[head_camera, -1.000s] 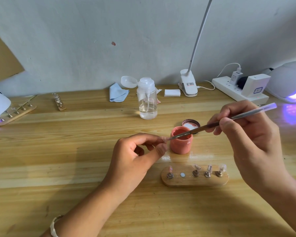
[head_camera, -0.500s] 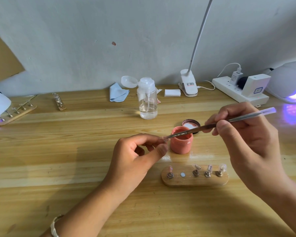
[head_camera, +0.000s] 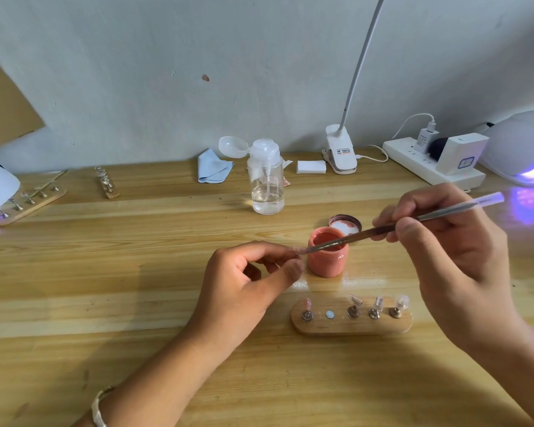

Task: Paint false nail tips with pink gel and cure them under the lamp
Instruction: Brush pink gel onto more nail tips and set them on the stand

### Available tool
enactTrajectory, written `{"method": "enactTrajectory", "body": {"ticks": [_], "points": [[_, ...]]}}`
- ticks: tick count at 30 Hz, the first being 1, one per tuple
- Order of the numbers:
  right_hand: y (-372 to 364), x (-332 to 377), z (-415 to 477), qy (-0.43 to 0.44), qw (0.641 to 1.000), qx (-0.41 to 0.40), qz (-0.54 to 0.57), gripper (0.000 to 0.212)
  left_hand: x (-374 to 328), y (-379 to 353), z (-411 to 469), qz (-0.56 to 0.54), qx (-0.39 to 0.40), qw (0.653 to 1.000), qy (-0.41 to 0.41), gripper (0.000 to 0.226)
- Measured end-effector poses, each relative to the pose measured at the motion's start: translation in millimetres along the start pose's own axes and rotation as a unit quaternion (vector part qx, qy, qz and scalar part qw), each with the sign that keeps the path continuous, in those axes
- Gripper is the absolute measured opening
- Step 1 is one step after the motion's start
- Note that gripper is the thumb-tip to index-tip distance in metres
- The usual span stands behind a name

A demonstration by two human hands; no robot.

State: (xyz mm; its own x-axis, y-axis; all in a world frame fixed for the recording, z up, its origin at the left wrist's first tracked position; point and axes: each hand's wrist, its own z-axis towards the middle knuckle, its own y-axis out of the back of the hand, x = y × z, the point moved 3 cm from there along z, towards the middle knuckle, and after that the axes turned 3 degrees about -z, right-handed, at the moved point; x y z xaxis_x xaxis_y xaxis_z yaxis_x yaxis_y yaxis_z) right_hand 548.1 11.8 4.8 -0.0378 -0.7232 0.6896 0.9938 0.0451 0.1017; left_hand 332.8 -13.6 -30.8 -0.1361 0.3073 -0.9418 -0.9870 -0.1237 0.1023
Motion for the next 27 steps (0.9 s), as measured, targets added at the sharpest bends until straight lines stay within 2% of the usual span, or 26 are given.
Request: {"method": "enactTrajectory", "body": {"ticks": [4,7,13,20,27], "points": [[3.1,-1.0,2.9,0.000,1.000,-0.027,0.010,0.010,-1.8,-0.4,-0.1,0.004,-0.004,1.000,-0.004,0.016],[0.3,0.8,1.1,0.010,1.000,-0.012,0.015,0.012,-2.5,-0.4,-0.6,0.001,-0.005,1.000,-0.001,0.018],[-2.4,-0.2,-2.1,0.001,1.000,0.021,0.009,0.002,-2.0,-0.6,-0.6,0.001,-0.008,1.000,-0.002,0.016],[4.3,-0.9,2.6,0.005,0.999,-0.037,0.012,0.007,-0.9,-0.5,0.0,0.004,-0.004,1.000,-0.008,0.015],[-1.0,2.5,0.3,0.011,1.000,-0.016,0.020,0.006,-0.4,-0.5,0.9,-0.009,-0.014,1.000,-0.025,0.015]]}}
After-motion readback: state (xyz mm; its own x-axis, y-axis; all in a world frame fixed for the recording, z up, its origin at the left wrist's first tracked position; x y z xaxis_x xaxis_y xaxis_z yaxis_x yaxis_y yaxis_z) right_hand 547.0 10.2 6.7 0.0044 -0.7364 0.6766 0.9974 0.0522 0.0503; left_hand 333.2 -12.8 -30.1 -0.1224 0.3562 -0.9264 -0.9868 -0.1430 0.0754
